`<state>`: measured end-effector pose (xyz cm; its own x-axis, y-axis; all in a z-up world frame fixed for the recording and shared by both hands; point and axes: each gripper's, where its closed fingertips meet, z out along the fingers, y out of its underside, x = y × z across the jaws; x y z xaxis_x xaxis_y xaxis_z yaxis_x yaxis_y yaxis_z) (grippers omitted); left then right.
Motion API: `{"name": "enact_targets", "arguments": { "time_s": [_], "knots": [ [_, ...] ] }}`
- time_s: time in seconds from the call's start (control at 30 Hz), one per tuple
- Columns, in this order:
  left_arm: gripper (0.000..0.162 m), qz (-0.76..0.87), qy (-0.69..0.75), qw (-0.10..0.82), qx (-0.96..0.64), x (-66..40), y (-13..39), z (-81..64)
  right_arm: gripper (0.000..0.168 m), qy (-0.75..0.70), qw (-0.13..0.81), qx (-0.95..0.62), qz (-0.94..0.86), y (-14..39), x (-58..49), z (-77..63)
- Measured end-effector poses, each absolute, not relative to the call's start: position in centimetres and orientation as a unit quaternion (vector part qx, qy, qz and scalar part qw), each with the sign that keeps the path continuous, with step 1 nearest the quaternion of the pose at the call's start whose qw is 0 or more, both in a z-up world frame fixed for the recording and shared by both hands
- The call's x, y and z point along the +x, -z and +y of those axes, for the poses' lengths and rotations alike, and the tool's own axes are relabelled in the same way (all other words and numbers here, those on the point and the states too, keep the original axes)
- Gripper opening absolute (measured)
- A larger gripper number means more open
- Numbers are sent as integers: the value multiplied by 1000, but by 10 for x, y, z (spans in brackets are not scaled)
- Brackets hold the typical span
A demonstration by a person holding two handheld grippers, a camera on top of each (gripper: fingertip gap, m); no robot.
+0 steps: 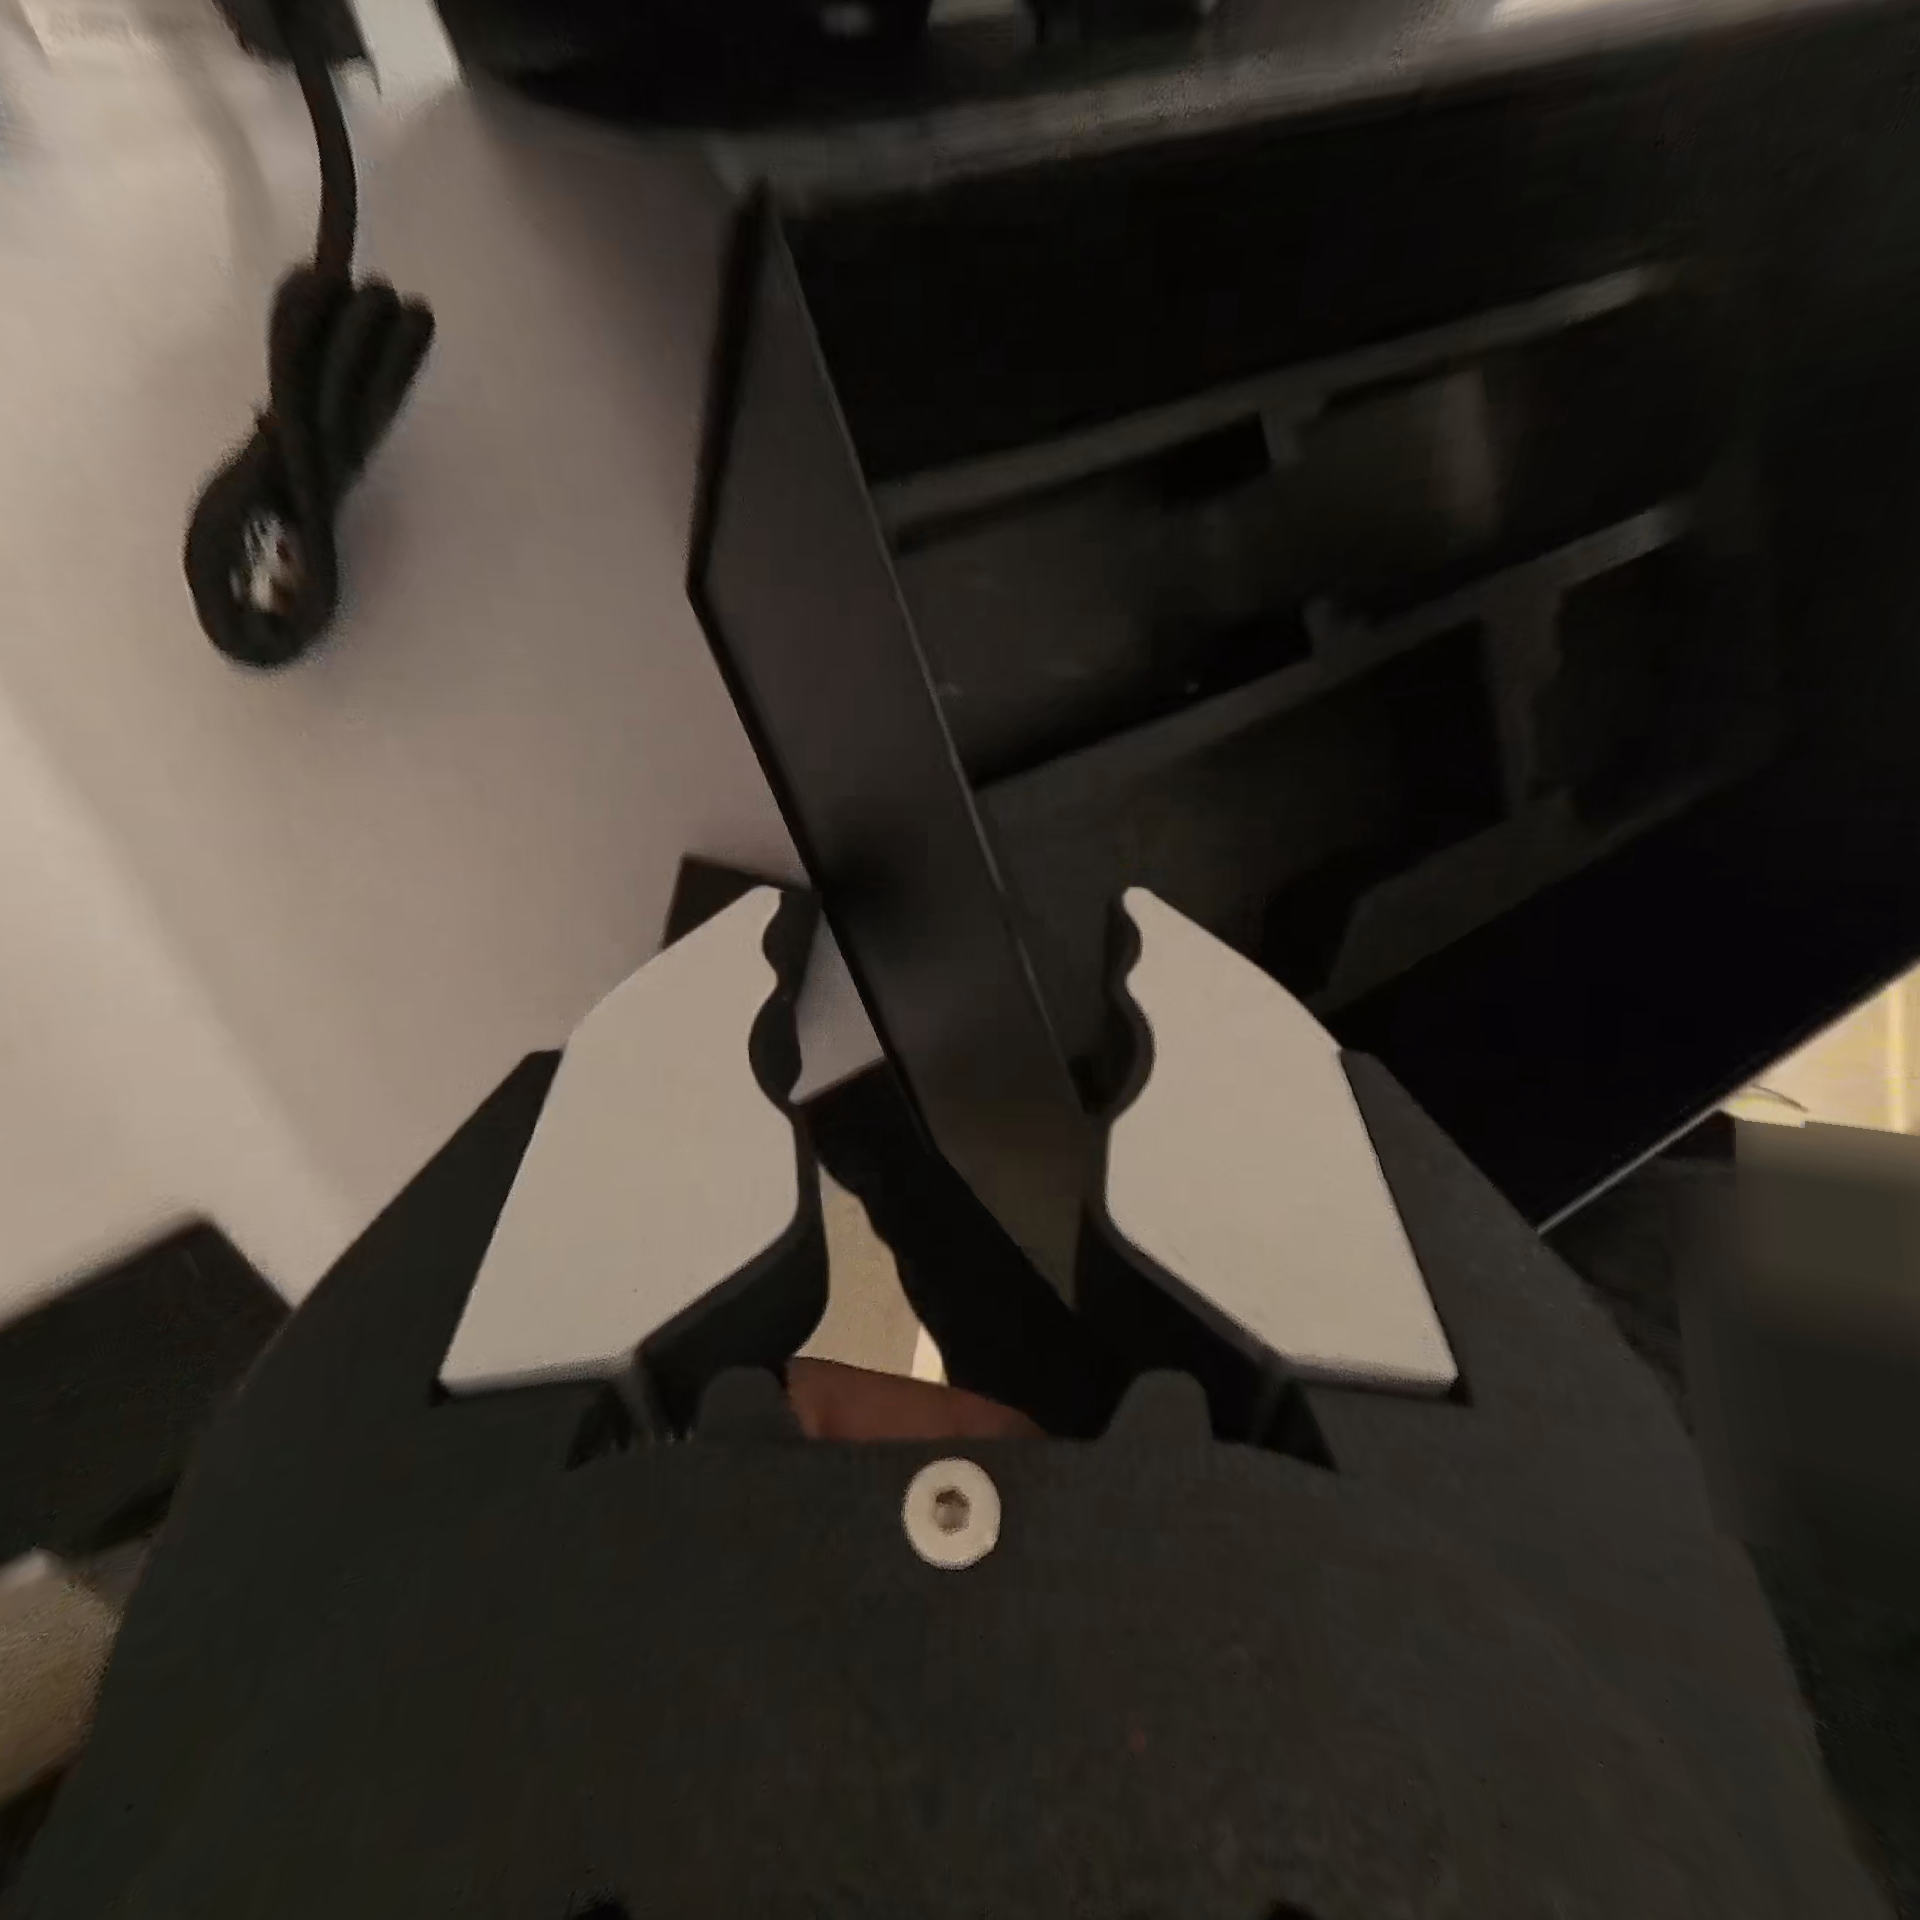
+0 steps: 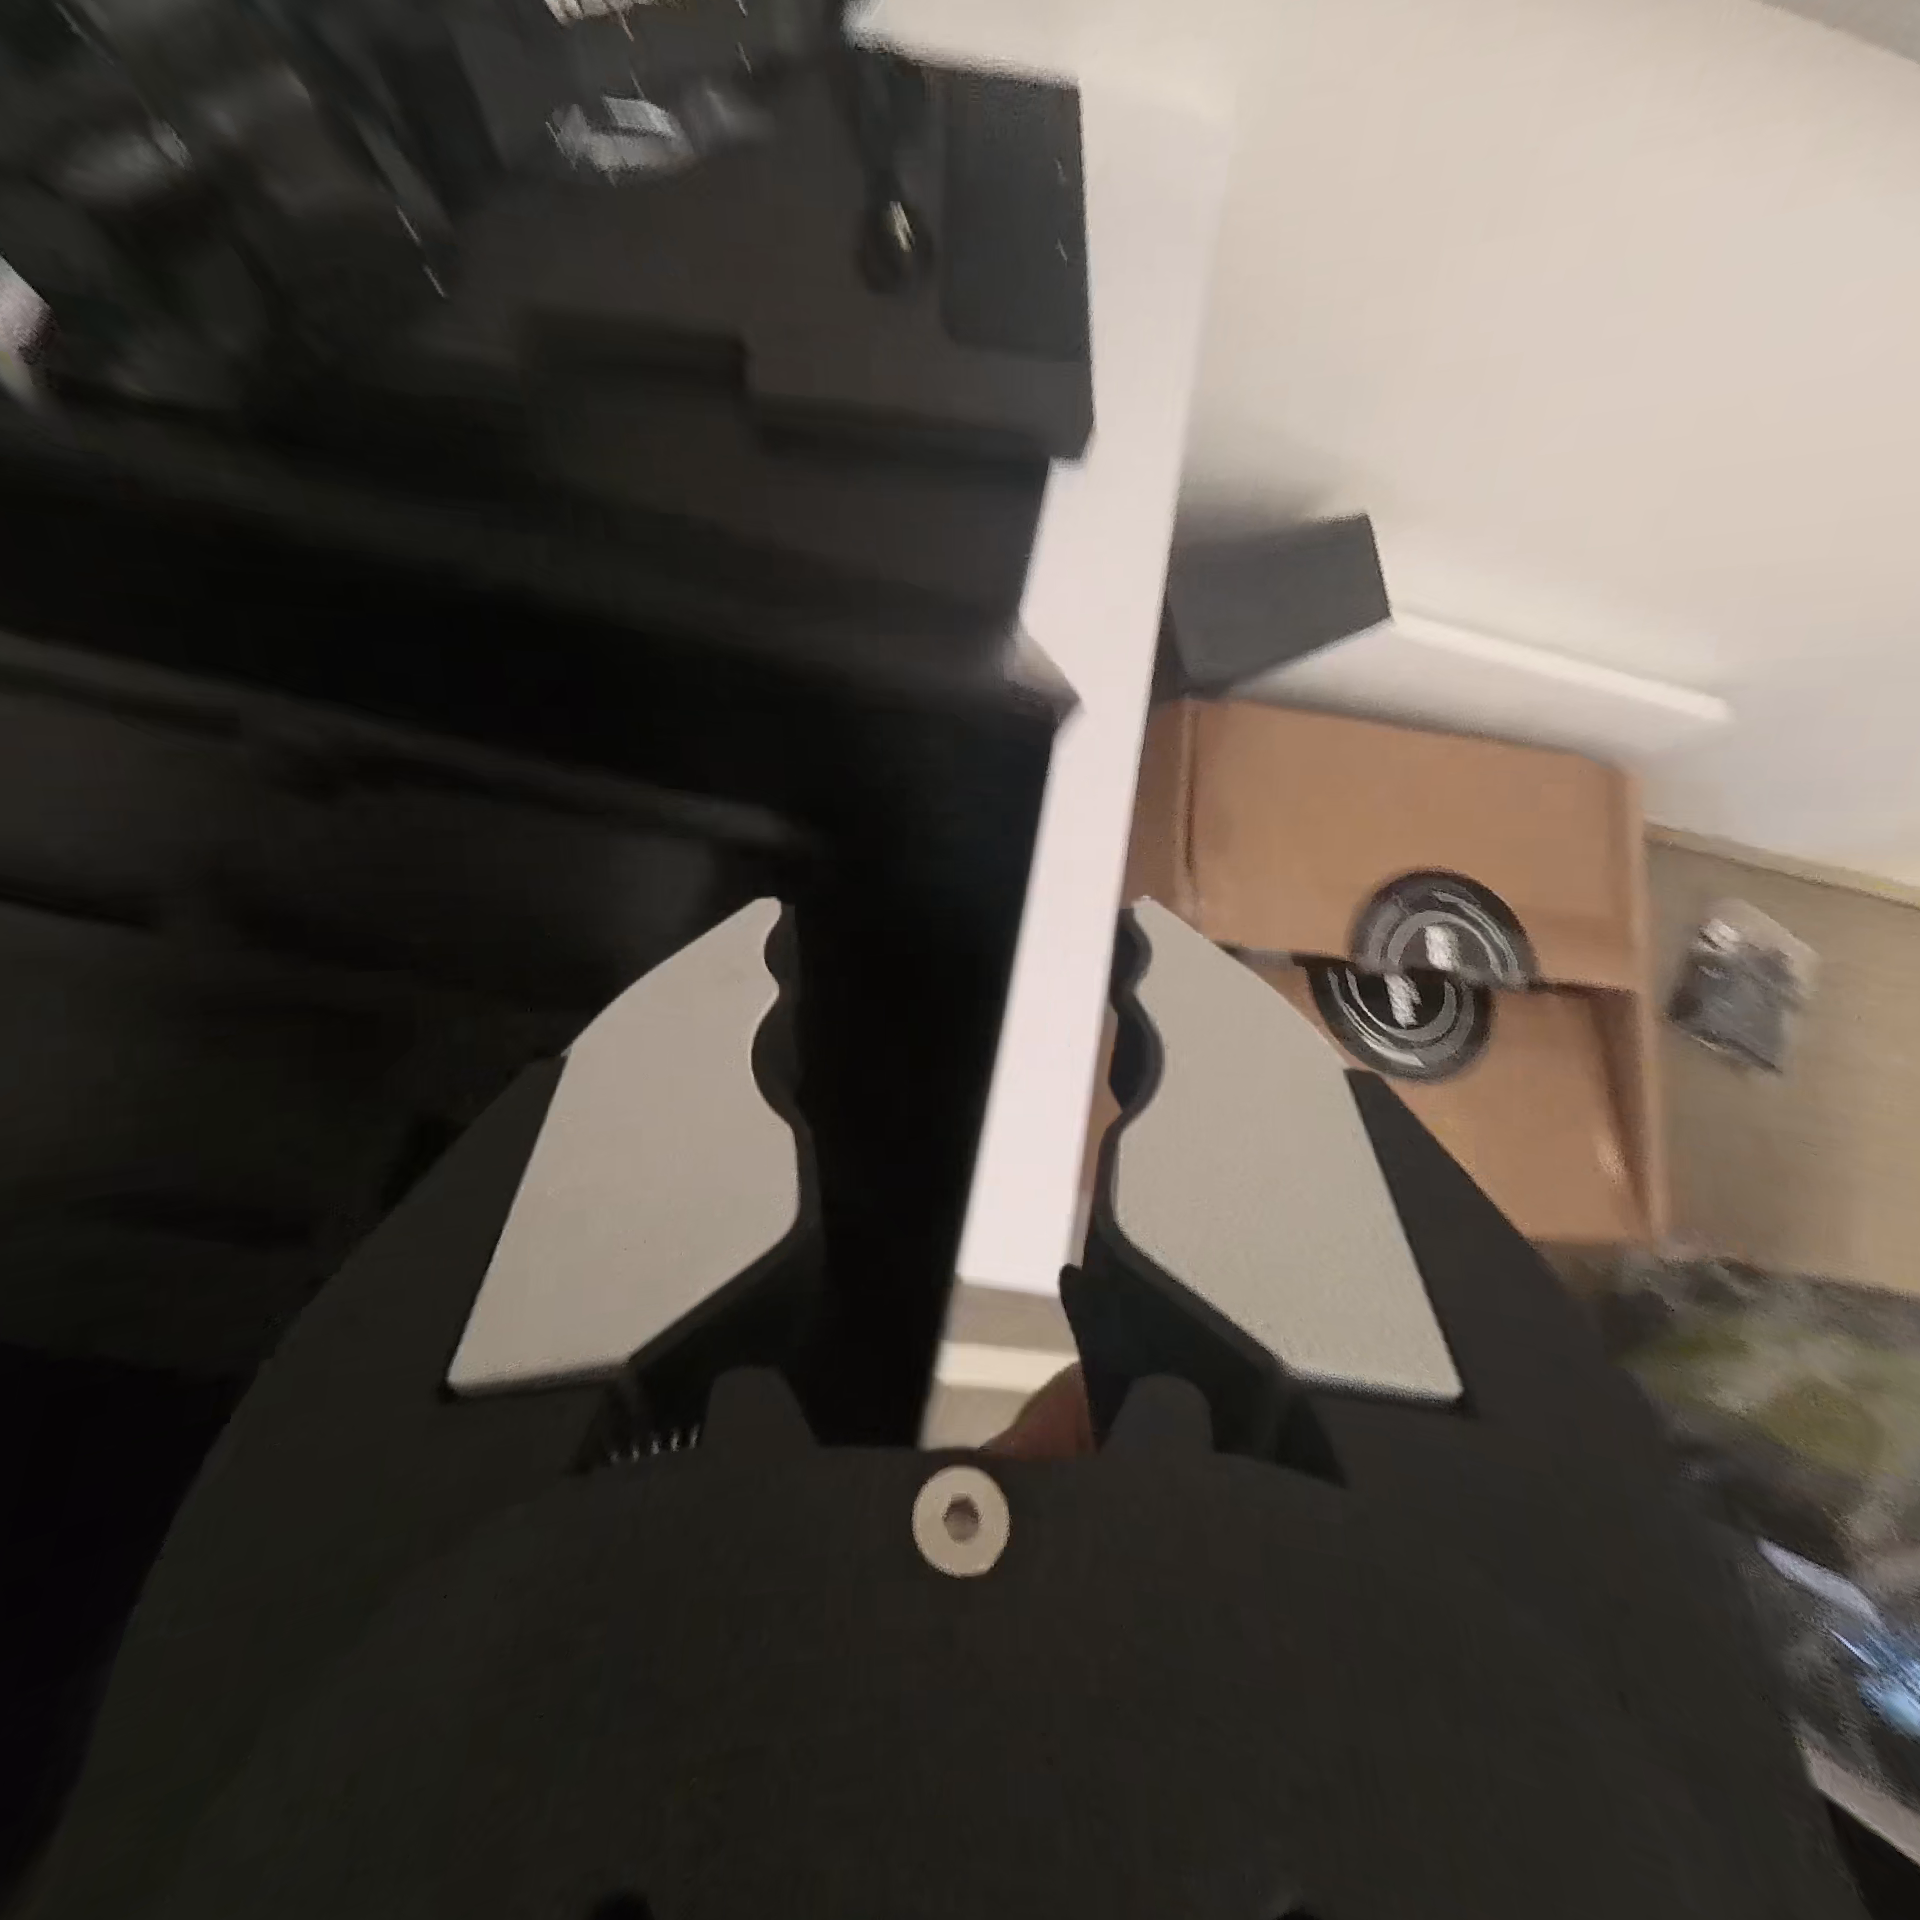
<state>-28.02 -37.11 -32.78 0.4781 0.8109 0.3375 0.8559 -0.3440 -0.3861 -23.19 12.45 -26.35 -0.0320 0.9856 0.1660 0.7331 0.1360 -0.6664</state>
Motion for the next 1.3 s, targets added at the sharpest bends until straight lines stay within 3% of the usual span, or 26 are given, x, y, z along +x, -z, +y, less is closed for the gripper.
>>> {"name": "enact_targets", "arguments": {
  "time_s": [0.2, 0.27, 0.4, 0.47, 0.57, 0.63, 0.67, 0.83, 1.07, 1.1, 1.17, 1.3],
  "knots": [
    [52, -610, -44, 199, -766, -222, 337, -379, 70, -195, 261, -676, -661, 305, -167, 147],
    [50, -632, -60, 180, -751, -212, 341, -382, 59, -183, 227, -696, -656, 321, -152, 147],
    [18, -628, -109, 126, -761, -208, 344, -386, 37, -183, 196, -716, -644, 334, -144, 148],
    [15, -620, -96, 103, -772, -204, 348, -378, 32, -180, 177, -706, -662, 339, -146, 142],
    [14, -609, -106, 69, -783, -204, 358, -377, 40, -156, 160, -689, -689, 350, -148, 133],
    [6, -598, -115, 57, -791, -205, 366, -382, 25, -129, 167, -675, -707, 361, -148, 133],
    [5, -603, -108, 66, -788, -206, 367, -381, 5, -118, 171, -666, -717, 366, -148, 134],
    [3, -619, -95, 118, -771, -205, 368, -379, 4, -120, 177, -665, -715, 367, -148, 134],
    [3, -611, -102, 120, -776, -202, 367, -379, 6, -130, 210, -679, -691, 365, -140, 136],
    [4, -608, -102, 110, -780, -202, 366, -380, 14, -116, 216, -681, -690, 364, -138, 138],
    [27, -593, -142, 80, -788, -210, 357, -389, 35, -108, 225, -675, -694, 360, -140, 141],
    [44, -586, -175, 86, -786, -248, 340, -388, 56, -130, 239, -685, -676, 346, -173, 150]
  ]
}}
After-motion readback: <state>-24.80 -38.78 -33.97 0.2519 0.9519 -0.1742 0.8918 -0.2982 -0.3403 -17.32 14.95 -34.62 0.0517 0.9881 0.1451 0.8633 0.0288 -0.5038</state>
